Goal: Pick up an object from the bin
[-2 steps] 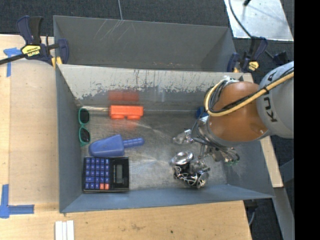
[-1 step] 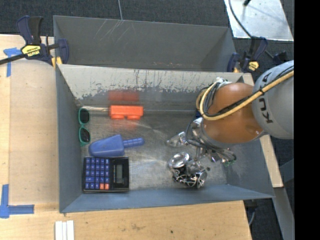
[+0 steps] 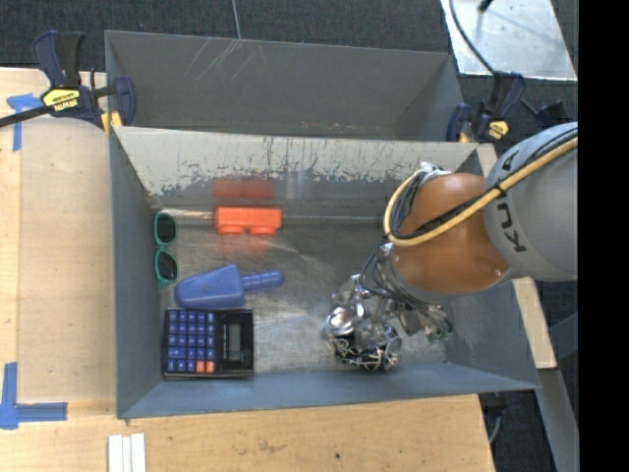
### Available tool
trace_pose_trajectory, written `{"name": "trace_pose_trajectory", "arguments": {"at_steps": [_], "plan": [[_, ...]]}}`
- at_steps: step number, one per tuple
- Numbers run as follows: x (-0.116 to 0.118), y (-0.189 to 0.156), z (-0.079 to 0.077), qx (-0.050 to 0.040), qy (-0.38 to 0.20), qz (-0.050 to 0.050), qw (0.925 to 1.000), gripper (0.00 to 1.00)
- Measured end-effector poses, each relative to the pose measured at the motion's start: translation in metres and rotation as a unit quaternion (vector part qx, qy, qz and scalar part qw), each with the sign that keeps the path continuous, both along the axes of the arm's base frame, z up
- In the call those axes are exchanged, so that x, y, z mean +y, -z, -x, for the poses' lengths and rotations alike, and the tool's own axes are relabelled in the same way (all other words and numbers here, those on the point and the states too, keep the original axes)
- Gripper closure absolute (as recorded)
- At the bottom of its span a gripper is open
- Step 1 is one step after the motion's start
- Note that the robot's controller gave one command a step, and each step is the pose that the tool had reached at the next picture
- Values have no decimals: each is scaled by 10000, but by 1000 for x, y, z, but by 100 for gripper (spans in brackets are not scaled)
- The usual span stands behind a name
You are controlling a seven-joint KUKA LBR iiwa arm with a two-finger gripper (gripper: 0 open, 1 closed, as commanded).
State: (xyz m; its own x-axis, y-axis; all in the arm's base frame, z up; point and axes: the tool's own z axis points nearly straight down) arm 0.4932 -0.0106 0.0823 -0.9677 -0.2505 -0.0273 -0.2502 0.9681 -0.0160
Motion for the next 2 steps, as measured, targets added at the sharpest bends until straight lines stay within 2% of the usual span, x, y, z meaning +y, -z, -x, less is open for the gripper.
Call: {"name": "trace_pose_trajectory", "arguments": {"at_steps": [1, 2], "plan": [[0, 0, 0, 0, -1, 0, 10000, 100], [-22, -118, -1, 138, -107, -40, 9998, 100]]}}
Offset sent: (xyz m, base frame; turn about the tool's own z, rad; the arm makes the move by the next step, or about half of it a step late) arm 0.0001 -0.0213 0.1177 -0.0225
